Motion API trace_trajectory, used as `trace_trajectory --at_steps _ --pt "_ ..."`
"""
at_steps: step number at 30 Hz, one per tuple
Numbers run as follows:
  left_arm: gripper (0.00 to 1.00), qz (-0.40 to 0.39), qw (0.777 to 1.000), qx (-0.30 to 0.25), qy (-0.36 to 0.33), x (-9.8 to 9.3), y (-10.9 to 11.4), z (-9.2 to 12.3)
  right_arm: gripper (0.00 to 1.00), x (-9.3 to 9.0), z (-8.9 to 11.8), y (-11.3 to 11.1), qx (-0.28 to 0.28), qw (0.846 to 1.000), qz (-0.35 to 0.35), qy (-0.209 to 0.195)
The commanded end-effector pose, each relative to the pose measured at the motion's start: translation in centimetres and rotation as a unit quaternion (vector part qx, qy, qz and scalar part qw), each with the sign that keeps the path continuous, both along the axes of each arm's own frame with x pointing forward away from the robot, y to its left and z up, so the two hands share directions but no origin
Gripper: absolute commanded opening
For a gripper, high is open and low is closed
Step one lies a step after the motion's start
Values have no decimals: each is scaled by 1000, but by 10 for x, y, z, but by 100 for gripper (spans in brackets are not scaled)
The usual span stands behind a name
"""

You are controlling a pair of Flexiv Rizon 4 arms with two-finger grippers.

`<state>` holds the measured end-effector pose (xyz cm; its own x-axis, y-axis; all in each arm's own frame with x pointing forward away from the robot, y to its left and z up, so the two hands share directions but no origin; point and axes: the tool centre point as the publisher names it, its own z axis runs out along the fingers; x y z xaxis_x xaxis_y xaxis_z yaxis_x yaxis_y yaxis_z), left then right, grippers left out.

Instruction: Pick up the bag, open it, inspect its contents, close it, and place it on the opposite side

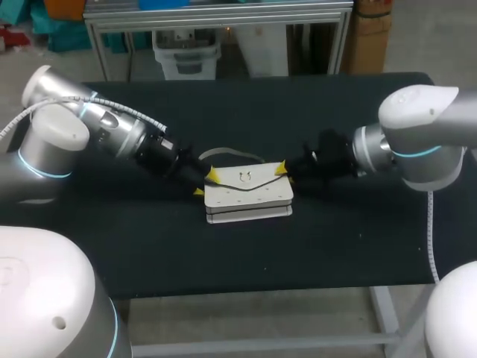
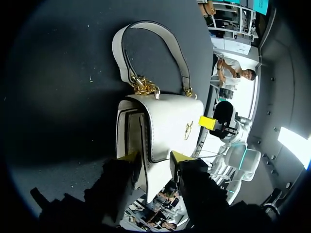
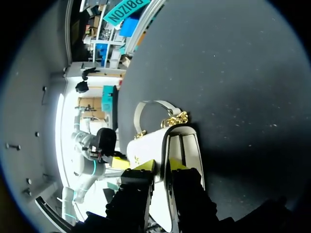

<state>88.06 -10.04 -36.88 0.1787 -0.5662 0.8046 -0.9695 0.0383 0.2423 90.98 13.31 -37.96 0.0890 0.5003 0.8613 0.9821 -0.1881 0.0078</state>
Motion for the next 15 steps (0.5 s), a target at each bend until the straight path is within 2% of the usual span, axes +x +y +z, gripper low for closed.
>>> trace_trajectory --at_steps 1,5,6,7,8,9,10,15 --pt "0 -1 1000 -1 1 3 -2 -3 0 0 -1 0 -2 1000 1 0" --pt "0 -1 1000 5 -2 1 0 -1 0 -1 -1 -2 -2 1000 1 1" --pt "21 0 1000 6 -3 0 2 0 0 -1 0 -3 -2 1000 1 0" --pt "49 2 1000 8 -5 0 3 1 24 -2 0 -3 -2 1000 1 0" --pt "86 5 1000 9 -7 -1 4 3 42 -2 1 -4 -2 1000 1 0" --pt "100 7 1000 9 -9 -2 6 4 72 -2 2 -5 -2 1000 0 -1" --pt "100 9 1000 10 -11 -2 7 6 100 -2 4 -6 -3 1000 0 -1" --pt "100 13 1000 16 -19 -5 11 11 100 -3 13 -10 -5 1000 -2 -8"
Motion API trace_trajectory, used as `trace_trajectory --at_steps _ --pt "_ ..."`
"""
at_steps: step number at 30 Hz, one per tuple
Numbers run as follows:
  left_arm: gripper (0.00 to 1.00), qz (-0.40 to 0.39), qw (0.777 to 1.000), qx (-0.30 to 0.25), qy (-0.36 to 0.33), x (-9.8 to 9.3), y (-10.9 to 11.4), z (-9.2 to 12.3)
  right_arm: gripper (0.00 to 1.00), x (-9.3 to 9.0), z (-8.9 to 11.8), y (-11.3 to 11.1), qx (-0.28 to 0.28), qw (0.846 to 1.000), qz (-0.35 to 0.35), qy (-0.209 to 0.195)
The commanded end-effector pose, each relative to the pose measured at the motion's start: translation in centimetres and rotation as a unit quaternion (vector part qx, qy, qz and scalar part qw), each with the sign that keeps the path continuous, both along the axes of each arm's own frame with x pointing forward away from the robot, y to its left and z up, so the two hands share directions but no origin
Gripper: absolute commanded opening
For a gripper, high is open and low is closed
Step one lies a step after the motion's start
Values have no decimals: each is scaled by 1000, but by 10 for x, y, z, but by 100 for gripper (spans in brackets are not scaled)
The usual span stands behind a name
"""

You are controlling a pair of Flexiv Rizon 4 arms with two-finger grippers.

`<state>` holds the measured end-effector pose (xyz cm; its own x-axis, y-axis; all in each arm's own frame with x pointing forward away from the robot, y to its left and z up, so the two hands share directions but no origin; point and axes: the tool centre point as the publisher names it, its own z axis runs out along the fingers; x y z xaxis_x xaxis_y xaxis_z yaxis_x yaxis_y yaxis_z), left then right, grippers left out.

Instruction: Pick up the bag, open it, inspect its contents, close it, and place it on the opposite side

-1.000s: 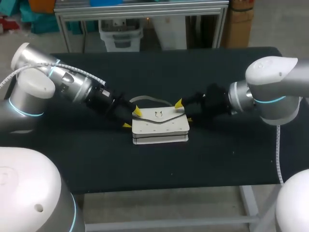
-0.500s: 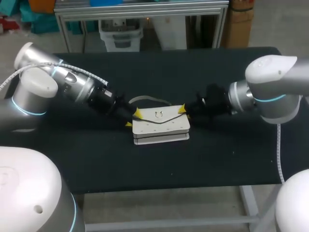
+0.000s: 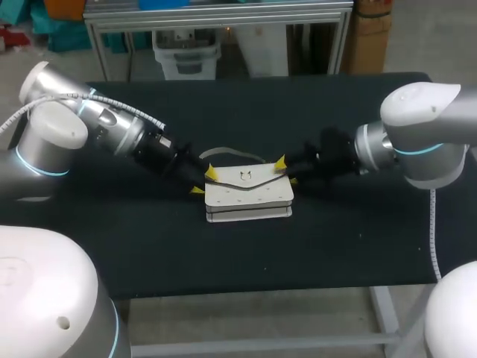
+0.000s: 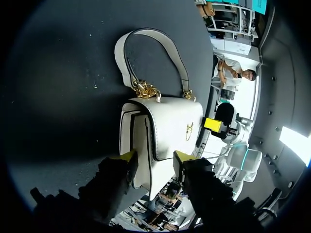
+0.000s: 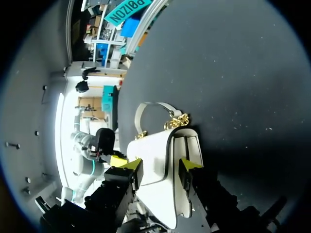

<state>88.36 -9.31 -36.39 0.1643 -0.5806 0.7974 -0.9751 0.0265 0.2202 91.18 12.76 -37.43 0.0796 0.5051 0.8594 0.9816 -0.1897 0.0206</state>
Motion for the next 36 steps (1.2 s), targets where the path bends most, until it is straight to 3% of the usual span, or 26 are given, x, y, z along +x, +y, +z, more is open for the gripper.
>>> trace_trajectory --at_steps 1,17,24,34,36 --pt "100 9 1000 6 -9 -8 5 8 100 -5 9 -4 -2 1000 -2 -4" --pt "100 9 1000 20 -21 -12 10 16 100 -14 28 -9 -3 1000 5 -20" --pt "100 16 999 39 -23 -8 21 22 99 -29 32 -6 -11 999 28 -16" --pt "100 25 997 63 -22 -7 42 28 50 -37 19 -7 -7 1000 29 8" --pt "100 22 997 64 -21 -5 47 29 48 -37 19 -5 -7 999 35 10"
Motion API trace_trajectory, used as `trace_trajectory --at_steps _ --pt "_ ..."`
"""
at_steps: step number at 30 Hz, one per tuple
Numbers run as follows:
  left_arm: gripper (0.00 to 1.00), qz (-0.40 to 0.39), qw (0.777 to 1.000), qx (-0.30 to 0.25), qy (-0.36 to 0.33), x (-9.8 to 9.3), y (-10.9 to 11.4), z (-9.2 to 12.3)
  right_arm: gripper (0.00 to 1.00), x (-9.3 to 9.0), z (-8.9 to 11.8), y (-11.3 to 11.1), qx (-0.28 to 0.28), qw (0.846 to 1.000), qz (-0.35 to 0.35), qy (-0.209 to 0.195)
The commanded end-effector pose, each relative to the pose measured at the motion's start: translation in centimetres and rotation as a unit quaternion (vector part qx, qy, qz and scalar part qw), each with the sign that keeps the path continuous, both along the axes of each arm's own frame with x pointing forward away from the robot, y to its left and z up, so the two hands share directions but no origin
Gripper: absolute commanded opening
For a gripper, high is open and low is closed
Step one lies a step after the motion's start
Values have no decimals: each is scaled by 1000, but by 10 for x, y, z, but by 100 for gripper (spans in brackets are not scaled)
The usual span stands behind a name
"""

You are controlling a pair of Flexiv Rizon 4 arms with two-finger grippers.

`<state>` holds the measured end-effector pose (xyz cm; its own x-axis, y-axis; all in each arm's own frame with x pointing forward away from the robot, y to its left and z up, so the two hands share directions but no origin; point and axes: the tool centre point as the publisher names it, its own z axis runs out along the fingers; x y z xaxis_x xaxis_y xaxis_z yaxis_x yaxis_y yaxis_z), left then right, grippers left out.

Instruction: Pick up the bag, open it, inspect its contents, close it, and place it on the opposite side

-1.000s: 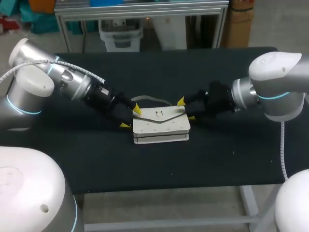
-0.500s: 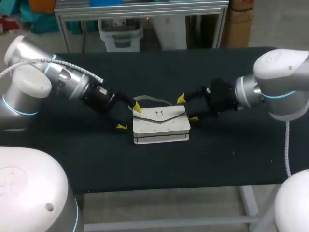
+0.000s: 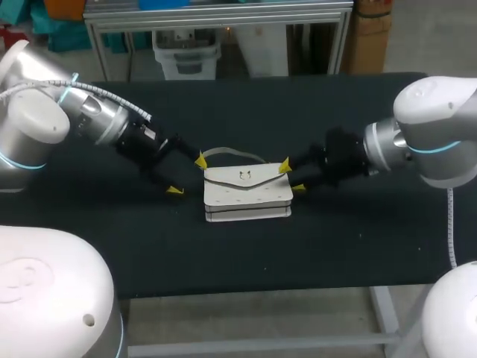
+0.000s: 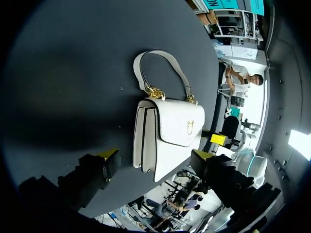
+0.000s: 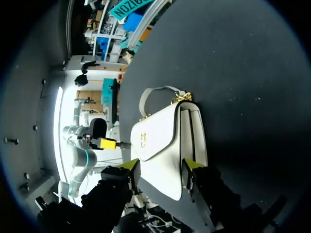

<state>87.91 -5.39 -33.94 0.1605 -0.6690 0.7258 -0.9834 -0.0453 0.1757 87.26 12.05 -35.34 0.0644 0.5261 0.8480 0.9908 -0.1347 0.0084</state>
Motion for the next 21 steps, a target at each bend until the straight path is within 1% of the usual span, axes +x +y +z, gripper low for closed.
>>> trace_trajectory --at_steps 1,10,15,21 --pt "100 0 1000 2 2 0 10 4 48 2 -3 3 3 1000 10 4" --pt "100 10 1000 18 11 4 23 1 47 -1 -15 6 3 999 24 33" --pt "100 15 1000 22 14 6 26 0 47 -1 -17 6 2 999 26 41" --pt "100 22 999 30 16 10 32 2 40 0 -16 10 -2 998 39 45"
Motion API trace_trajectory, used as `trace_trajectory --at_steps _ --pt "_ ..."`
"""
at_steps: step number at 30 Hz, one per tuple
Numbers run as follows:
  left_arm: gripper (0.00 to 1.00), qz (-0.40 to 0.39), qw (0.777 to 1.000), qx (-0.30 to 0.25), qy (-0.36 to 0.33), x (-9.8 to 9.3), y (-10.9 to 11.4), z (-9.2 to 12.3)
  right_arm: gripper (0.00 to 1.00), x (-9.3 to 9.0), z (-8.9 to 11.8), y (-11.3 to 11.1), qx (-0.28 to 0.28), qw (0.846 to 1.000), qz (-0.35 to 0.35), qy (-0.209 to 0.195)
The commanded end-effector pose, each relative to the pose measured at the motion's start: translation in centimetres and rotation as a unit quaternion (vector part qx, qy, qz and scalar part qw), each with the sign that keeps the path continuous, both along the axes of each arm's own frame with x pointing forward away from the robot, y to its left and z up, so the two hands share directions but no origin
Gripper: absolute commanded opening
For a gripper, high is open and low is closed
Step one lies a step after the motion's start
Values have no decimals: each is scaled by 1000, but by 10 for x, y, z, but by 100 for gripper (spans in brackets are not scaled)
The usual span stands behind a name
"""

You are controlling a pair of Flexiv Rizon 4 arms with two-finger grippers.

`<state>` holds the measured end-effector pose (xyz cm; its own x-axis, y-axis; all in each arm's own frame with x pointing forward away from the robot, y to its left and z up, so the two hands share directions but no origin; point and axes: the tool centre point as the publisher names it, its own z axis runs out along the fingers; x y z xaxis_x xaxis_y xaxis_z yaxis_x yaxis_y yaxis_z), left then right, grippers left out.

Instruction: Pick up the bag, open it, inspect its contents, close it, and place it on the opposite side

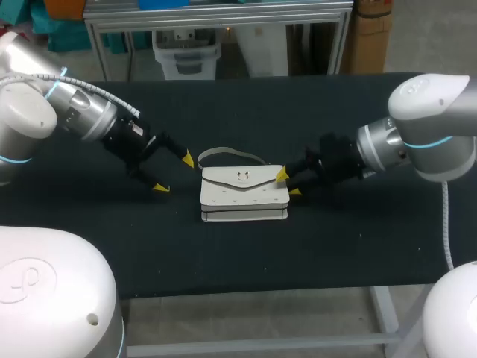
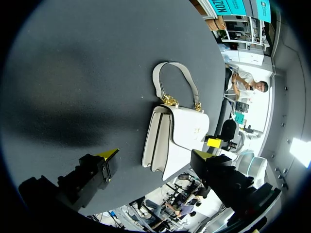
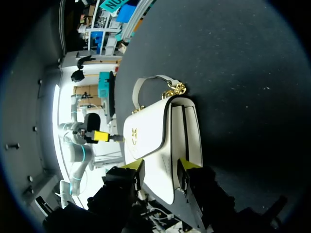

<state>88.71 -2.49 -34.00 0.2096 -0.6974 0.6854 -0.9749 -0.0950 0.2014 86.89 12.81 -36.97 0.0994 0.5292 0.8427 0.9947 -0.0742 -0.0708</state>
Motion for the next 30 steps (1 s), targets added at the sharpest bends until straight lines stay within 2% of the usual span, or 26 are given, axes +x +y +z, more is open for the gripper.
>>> trace_trajectory --at_steps 1,4,7,9,14,18,30 --pt "100 2 1000 7 1 2 4 3 39 4 0 3 -4 1000 10 6" --pt "100 0 1000 20 2 4 9 4 31 3 -3 5 -8 1000 17 11" --pt "100 -8 999 35 0 5 13 5 18 2 -6 6 -16 999 24 16" --pt "100 -13 999 39 -6 6 17 7 1 3 -8 7 -23 999 29 18" --pt "100 -29 998 49 -36 7 23 11 0 4 -10 7 -32 999 43 6" --pt "100 -40 994 73 -68 9 27 12 0 11 -9 -1 -37 998 41 -9" --pt "100 -53 983 125 -122 26 54 22 0 40 8 -57 -88 995 15 -49"
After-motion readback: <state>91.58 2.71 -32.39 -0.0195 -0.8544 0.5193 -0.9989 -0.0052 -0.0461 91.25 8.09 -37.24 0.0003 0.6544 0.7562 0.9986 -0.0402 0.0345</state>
